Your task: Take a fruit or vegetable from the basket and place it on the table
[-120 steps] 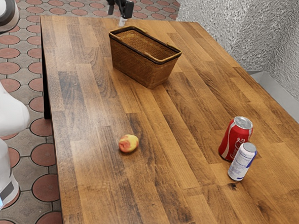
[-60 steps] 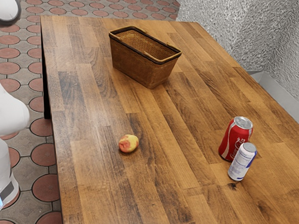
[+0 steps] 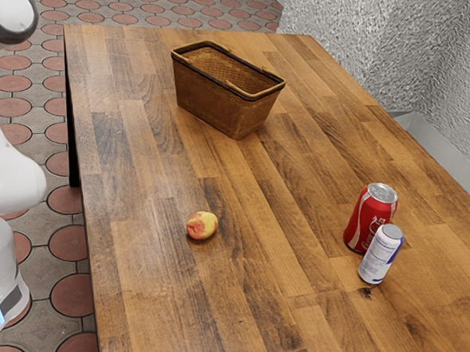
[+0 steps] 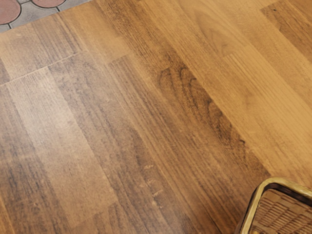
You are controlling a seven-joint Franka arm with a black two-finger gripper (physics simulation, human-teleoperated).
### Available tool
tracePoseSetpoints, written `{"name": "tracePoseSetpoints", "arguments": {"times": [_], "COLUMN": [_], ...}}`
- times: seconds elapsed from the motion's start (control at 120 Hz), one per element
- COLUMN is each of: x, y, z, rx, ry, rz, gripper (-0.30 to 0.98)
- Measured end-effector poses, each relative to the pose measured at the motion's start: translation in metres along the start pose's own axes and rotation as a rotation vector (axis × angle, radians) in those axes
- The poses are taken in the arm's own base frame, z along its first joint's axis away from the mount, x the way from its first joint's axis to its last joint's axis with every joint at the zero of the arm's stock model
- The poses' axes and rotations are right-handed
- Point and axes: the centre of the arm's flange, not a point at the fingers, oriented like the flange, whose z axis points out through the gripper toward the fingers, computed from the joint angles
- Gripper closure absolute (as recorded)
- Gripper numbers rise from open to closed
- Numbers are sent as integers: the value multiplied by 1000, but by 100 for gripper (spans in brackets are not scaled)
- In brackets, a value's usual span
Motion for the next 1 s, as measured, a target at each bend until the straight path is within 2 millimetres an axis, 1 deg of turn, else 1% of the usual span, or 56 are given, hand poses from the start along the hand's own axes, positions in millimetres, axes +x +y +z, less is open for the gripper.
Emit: {"name": "tracePoseSetpoints", "arguments": {"times": [0.075,0.125,0.183,0.233,0.283,0.442,0.517,0.592,0.742,0.808,0.875,0.925,0.958,1.0], "x": [-4,-8,-12,-16,-19,-28,-33,-35,-36,-38,-37,-32,-27,-22], "y": [34,56,73,82,88,97,105,109,112,116,114,103,92,85], "z": [11,23,35,49,62,108,126,138,150,160,161,147,125,81], "rx": [-44,-54,-51,-47,-49,-78,-82,-88,-91,-83,-79,-75,-68,-53], "ry": [-7,-22,-42,-70,-100,-209,-246,-269,-286,-297,-300,-284,-256,-197], "rz": [26,39,42,37,29,-9,-16,-29,-58,-67,-82,-107,-126,-142], "gripper": [0,0,0,0,0,0,0,0,0,0,0,0,0,0]}}
